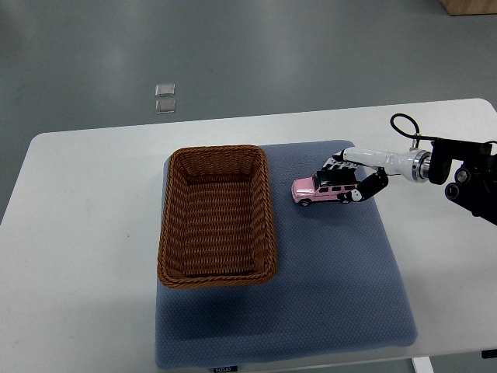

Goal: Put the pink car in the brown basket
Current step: 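Lift the pink car and carry it over the wicker basket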

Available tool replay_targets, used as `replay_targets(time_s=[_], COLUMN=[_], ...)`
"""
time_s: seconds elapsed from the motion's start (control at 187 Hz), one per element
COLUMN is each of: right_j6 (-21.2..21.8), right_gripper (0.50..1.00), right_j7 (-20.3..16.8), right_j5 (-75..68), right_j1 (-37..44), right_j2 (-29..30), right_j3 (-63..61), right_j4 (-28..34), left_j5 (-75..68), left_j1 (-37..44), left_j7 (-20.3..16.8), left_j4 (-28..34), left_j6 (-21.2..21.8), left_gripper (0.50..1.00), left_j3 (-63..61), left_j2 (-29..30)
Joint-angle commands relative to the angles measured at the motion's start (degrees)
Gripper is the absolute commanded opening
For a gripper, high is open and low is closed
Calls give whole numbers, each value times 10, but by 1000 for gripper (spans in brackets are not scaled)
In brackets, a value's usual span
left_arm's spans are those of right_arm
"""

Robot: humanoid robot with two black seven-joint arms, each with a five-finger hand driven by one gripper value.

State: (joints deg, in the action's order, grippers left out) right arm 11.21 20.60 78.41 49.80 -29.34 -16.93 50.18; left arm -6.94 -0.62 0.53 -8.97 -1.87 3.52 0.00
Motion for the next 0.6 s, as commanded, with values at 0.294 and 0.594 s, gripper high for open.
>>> replay_targets(time_s=[0.294,0.594], right_j6=[-4,-40], right_gripper=[500,500], right_j7=[30,38], right_j5=[-12,-8], right_j1=[61,99], right_j2=[-3,68], right_j3=[-9,-8], right_j4=[-3,-2], left_j5=[0,0], left_j1=[0,0], left_j7=[0,0], left_j4=[0,0], left_j6=[-1,0], left_gripper=[1000,1000], left_j3=[0,0], left_j2=[0,0])
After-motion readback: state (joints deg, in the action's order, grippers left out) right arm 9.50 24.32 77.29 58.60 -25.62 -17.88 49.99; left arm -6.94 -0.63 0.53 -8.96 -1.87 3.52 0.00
